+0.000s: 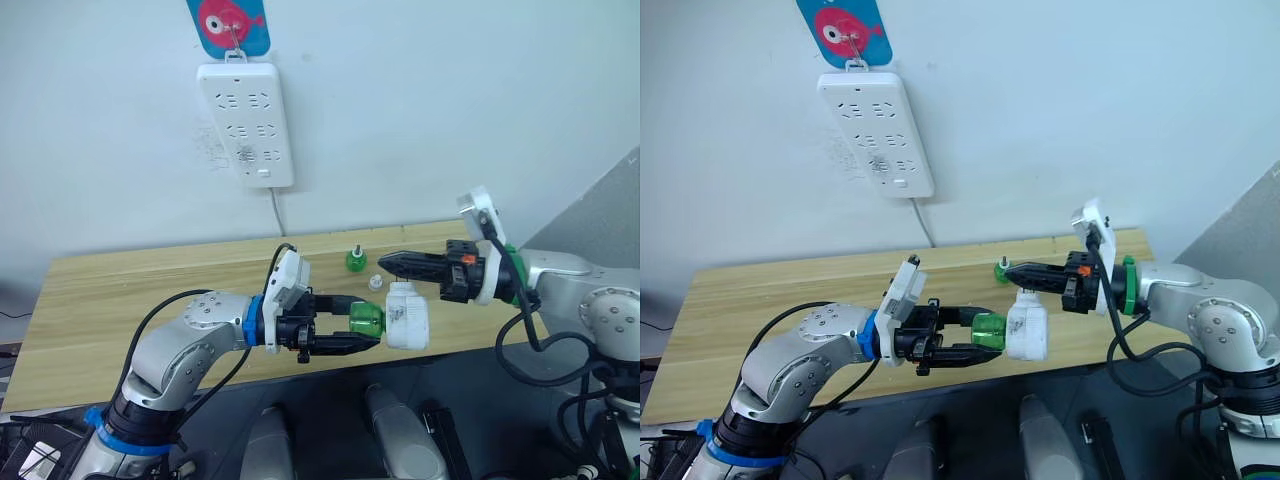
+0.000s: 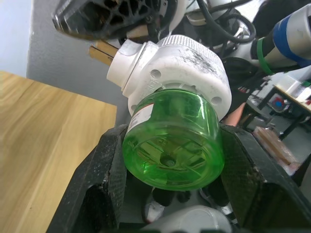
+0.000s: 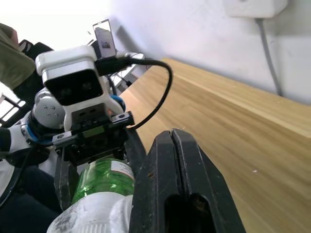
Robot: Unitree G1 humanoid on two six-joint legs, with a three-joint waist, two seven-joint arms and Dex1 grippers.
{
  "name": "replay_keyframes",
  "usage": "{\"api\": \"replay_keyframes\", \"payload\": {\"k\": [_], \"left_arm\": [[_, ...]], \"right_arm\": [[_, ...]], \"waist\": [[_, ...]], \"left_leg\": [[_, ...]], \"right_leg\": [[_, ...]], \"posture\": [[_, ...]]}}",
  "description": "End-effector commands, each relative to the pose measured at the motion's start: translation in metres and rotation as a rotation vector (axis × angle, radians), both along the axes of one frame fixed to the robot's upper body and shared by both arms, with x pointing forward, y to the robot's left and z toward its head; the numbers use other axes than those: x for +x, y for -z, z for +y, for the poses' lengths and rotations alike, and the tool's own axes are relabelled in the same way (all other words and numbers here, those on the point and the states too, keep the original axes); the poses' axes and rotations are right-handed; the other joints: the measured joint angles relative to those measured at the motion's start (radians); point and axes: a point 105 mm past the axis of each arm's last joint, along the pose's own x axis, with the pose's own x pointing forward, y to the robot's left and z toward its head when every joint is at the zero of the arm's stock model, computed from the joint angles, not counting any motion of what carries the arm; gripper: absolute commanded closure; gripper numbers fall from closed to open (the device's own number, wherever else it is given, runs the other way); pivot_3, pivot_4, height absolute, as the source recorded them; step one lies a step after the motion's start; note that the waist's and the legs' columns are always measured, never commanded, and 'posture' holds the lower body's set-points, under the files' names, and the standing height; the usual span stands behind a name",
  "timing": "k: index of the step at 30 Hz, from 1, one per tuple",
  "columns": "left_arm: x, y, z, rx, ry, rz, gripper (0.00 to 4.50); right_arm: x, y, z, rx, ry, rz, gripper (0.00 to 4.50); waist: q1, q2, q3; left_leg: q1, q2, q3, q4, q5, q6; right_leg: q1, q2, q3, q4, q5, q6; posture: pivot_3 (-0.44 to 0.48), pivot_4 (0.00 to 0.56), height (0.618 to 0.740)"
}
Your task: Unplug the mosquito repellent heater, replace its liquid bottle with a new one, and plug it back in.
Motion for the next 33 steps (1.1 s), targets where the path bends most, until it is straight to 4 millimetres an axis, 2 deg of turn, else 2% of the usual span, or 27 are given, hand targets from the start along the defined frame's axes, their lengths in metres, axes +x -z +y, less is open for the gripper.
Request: {"api": "replay_keyframes", "payload": {"k": [1, 4, 8, 14, 21, 27, 33], "left_arm": [[0.005, -0.001, 0.0, -0.011, -0.045, -0.165, 2.1], [0.01, 0.008, 0.001, 0.005, -0.076, -0.304, 2.1], [0.014, 0.009, -0.003, -0.014, -0.075, -0.423, 2.1], [0.01, 0.001, -0.011, -0.048, -0.039, -0.585, 2.1], [-0.002, 0.0, -0.016, -0.076, 0.022, -0.697, 2.1], [-0.002, 0.0, -0.015, -0.084, 0.007, -0.733, 2.17], [0.003, 0.006, -0.01, -0.069, -0.023, -0.704, 2.18]], "right_arm": [[-0.004, -0.023, -0.014, 0.014, 0.005, -0.063, 4.5], [-0.022, -0.029, -0.014, 0.038, -0.076, -0.009, 4.5], [-0.039, -0.025, 0.002, 0.05, -0.16, 0.036, 4.5], [-0.034, -0.008, 0.019, 0.023, -0.154, 0.072, 4.5], [-0.022, 0.002, 0.014, -0.009, -0.133, 0.128, 4.5], [-0.017, 0.009, 0.01, -0.032, -0.127, 0.161, 4.5], [-0.019, 0.001, 0.01, 0.005, -0.145, 0.136, 4.5]], "waist": [[0.0, 0.0, 0.0], [0.0, 0.0, 0.0], [-0.002, 0.0, 0.0], [-0.003, 0.0, 0.0], [-0.003, 0.0, 0.0], [-0.003, 0.0, 0.0], [-0.003, 0.0, 0.0]], "left_leg": [[0.0, 0.0, 0.0, 0.0, 0.0, 0.0], [0.0, 0.0, 0.0, 0.0, 0.0, 0.0], [0.0, 0.0, 0.0, 0.0, 0.0, 0.0], [0.0, 0.0, 0.001, 0.001, 0.0, 0.0], [0.0, 0.0, 0.002, 0.0, 0.0, 0.0], [0.0, 0.0, 0.002, 0.0, 0.0, 0.0], [0.0, 0.0, 0.002, 0.0, 0.0, 0.0]], "right_leg": [[0.0, 0.0, 0.0, 0.0, 0.0, -0.001], [0.0, 0.0, 0.0, 0.0, 0.0, -0.001], [0.0, 0.0, 0.001, 0.0, 0.0, -0.001], [0.0, 0.0, 0.002, 0.0, 0.0, -0.001], [0.0, 0.0, 0.002, 0.0, 0.001, 0.001], [0.0, 0.0, 0.003, 0.0, 0.001, 0.001], [0.0, 0.0, 0.002, 0.0, 0.001, 0.001]], "posture": [[-0.217, 0.267, 0.74], [-0.223, 0.267, 0.74], [-0.231, 0.269, 0.74], [-0.231, 0.268, 0.74], [-0.219, 0.266, 0.74], [-0.21, 0.265, 0.74], [-0.21, 0.261, 0.74]]}}
